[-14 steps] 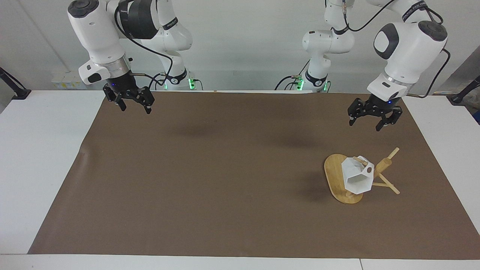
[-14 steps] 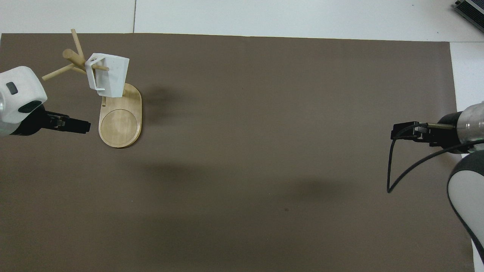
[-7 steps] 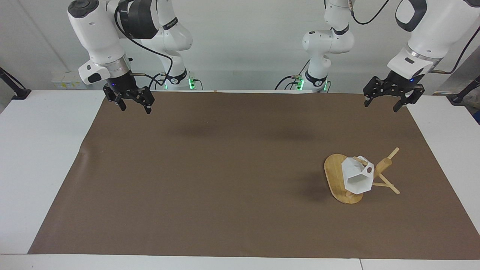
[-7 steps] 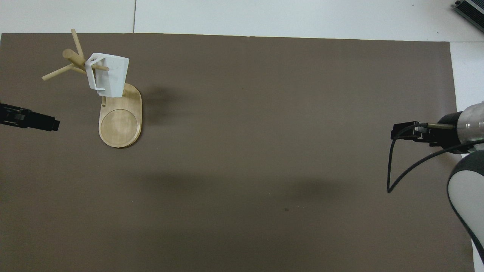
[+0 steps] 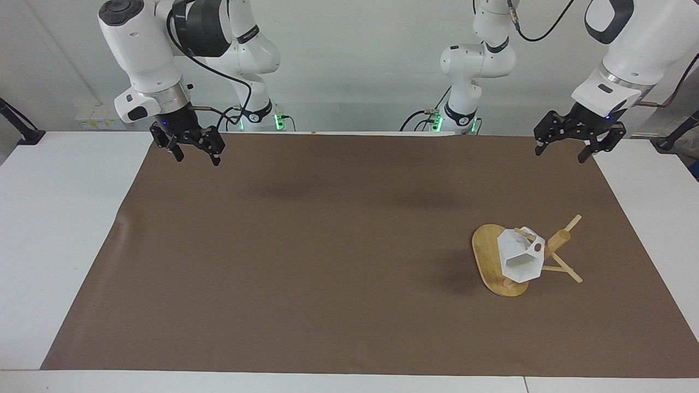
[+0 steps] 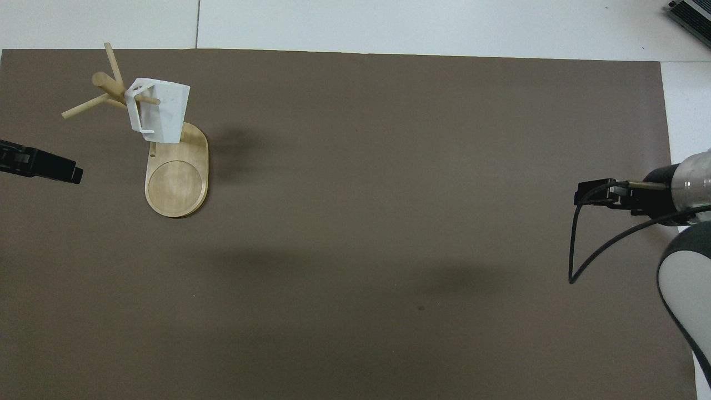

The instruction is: Hang cup on rack

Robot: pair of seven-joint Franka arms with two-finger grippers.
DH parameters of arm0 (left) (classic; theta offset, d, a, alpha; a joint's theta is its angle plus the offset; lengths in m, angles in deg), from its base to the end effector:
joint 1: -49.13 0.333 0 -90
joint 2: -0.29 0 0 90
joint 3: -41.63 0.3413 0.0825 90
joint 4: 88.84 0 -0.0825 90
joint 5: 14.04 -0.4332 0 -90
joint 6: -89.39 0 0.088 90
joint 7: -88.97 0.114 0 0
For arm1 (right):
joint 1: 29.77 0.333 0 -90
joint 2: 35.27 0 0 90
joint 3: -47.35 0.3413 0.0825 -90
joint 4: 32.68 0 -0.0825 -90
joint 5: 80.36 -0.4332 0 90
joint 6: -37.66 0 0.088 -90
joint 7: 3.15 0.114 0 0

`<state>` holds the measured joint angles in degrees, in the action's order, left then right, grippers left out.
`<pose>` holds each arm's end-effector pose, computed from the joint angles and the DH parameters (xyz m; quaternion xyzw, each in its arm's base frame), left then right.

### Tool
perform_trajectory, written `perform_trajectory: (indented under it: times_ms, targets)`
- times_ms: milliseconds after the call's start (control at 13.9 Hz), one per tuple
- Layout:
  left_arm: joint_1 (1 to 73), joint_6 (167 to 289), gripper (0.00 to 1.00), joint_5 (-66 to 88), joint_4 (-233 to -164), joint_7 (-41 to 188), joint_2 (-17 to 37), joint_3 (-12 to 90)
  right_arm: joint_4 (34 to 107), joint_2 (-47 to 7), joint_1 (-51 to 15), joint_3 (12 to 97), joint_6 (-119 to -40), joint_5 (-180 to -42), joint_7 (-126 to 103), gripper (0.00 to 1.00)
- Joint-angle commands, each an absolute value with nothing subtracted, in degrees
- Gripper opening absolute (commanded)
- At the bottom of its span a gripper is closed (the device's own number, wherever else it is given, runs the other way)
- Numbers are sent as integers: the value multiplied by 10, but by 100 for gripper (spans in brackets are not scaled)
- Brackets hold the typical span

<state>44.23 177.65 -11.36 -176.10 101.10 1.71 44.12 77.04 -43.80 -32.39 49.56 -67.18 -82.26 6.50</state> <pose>0.6085 -0.0314 0.6501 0.9916 -0.1271 -0.0017 0.0231 0.5671 0.0000 0.5714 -0.9952 0.0915 -0.0306 0.0158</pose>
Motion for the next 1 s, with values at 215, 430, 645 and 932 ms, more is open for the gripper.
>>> perform_trajectory:
  times_ms: [215, 430, 645, 932]
  targets:
    - [444, 1777, 100, -124, -1791, 1003, -2, 438, 774, -445, -329, 496, -674, -834, 57, 100]
    - [444, 1778, 100, -124, -1787, 1002, -2, 438, 774, -445, -329, 496, -674, -834, 57, 100]
    - [445, 1777, 100, -123, -1781, 999, -5, 439, 774, -445, -328, 496, -674, -834, 57, 100]
    - [445, 1773, 100, -124, -1781, 999, -13, 439, 774, -445, -329, 496, -673, -834, 57, 100]
